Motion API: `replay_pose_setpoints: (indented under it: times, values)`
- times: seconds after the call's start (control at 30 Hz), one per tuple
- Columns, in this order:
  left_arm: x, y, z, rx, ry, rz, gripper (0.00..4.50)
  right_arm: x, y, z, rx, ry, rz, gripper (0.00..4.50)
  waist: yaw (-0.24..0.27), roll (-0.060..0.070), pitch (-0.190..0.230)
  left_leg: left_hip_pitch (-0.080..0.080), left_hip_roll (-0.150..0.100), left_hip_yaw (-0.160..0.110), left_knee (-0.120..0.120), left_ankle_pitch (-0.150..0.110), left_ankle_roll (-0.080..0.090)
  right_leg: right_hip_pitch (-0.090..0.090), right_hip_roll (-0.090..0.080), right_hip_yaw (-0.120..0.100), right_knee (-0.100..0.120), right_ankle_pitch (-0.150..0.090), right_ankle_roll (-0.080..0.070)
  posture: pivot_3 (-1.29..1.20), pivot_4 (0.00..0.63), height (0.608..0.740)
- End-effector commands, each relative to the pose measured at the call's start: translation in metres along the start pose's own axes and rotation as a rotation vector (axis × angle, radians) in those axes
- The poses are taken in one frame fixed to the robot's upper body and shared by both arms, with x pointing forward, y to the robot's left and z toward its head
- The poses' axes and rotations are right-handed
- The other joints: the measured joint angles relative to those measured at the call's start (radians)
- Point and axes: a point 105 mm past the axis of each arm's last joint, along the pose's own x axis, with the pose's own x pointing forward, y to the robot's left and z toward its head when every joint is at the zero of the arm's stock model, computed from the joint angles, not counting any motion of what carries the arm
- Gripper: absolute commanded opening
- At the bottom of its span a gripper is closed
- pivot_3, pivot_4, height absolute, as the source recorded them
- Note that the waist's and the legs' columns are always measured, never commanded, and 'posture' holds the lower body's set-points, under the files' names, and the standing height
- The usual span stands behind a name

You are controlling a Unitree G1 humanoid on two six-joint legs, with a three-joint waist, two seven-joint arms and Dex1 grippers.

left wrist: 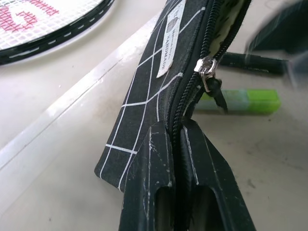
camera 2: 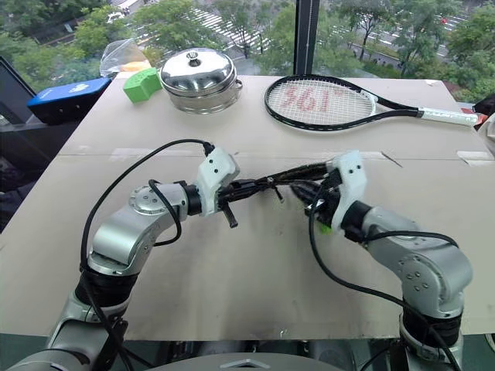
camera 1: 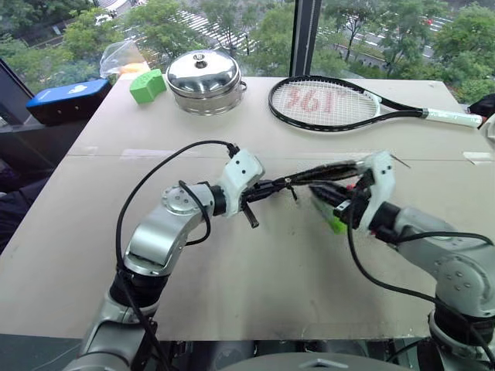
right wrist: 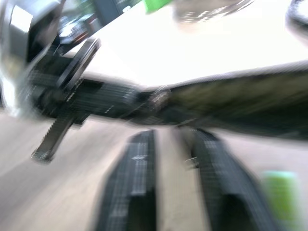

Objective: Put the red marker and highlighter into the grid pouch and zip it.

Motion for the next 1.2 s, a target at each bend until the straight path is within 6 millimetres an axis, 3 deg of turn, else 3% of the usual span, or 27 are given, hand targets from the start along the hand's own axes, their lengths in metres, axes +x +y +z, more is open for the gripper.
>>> replay_pose_setpoints:
  times: [0.03,0.13,0.27,0.4,0.53,0.63,0.73,1.0,1.13,1.2]
  values:
    - [-0.003,-0.001,0.01,0.045,-0.034,-0.008,0.0,-0.006,0.002,0.018,-0.028,-0.055,-0.021,0.05,0.0,0.0,0.0,0.0,0.0,0.0,0.0,0.0,0.0,0.0,0.0,0.0,0.0,0.0,0.0,0.0,0.15,0.74]
    - [-0.002,-0.001,0.011,0.057,-0.035,-0.015,0.0,-0.004,-0.009,0.019,-0.033,-0.029,-0.085,0.05,0.0,0.0,0.0,0.0,0.0,0.0,0.0,0.0,-0.001,0.0,0.0,0.0,-0.001,0.0,0.0,0.0,0.15,0.74]
    - [0.0,-0.001,0.015,0.072,-0.047,-0.021,0.0,0.003,-0.031,0.004,-0.08,0.103,-0.211,0.05,0.002,0.0,0.0,0.0,-0.001,0.0,0.0,0.0,-0.001,0.0,0.0,0.0,-0.001,0.0,0.0,0.0,0.15,0.74]
    - [0.001,-0.005,0.017,0.117,-0.047,-0.041,0.0,0.02,-0.034,-0.001,-0.194,0.18,-0.23,0.05,-0.003,0.001,0.0,0.0,-0.001,0.001,0.0,0.0,0.0,0.0,0.0,0.001,-0.001,0.0,0.0,0.0,0.15,0.74]
    - [0.003,-0.004,0.017,0.146,-0.035,-0.037,0.0,0.05,-0.012,-0.012,-0.603,0.271,-0.104,0.05,-0.011,0.002,0.001,0.0,-0.001,0.002,0.0,-0.001,0.002,-0.001,0.001,0.002,-0.001,0.0,0.0,0.0,0.15,0.74]
    - [0.002,0.0,0.013,0.146,-0.014,-0.014,0.0,0.071,-0.014,-0.018,-0.994,0.291,-0.049,0.05,-0.012,0.002,0.001,0.0,-0.001,0.001,-0.001,0.001,-0.001,-0.001,0.001,0.001,-0.001,-0.001,0.001,0.0,0.15,0.74]
    - [0.0,0.005,0.011,0.146,0.003,0.01,0.0,0.079,-0.023,-0.021,-1.259,0.309,0.01,0.83,-0.007,-0.001,0.003,-0.001,-0.001,0.002,0.0,0.001,-0.002,-0.002,0.0,0.002,-0.002,-0.001,0.002,0.0,0.15,0.74]
    - [-0.002,0.014,0.004,0.107,0.037,0.061,0.0,0.081,-0.041,-0.01,-1.375,0.298,0.006,4.45,-0.003,-0.003,0.005,-0.001,-0.001,0.003,0.0,0.001,-0.002,-0.001,-0.001,0.002,-0.001,-0.002,0.003,0.0,0.15,0.74]
    - [-0.005,0.021,-0.004,0.093,0.07,0.092,0.0,0.071,-0.044,-0.006,-1.369,0.293,-0.007,4.45,0.0,-0.003,0.005,0.0,0.0,0.003,0.0,0.001,-0.002,0.0,-0.001,0.001,-0.001,-0.002,0.003,0.0,0.15,0.74]
    - [-0.007,0.025,-0.008,0.093,0.086,0.105,0.0,0.06,-0.045,-0.003,-1.26,0.286,-0.023,4.45,0.001,-0.003,0.005,0.0,-0.001,0.003,0.001,0.001,-0.002,0.0,-0.001,0.002,-0.001,-0.002,0.003,0.0,0.15,0.74]
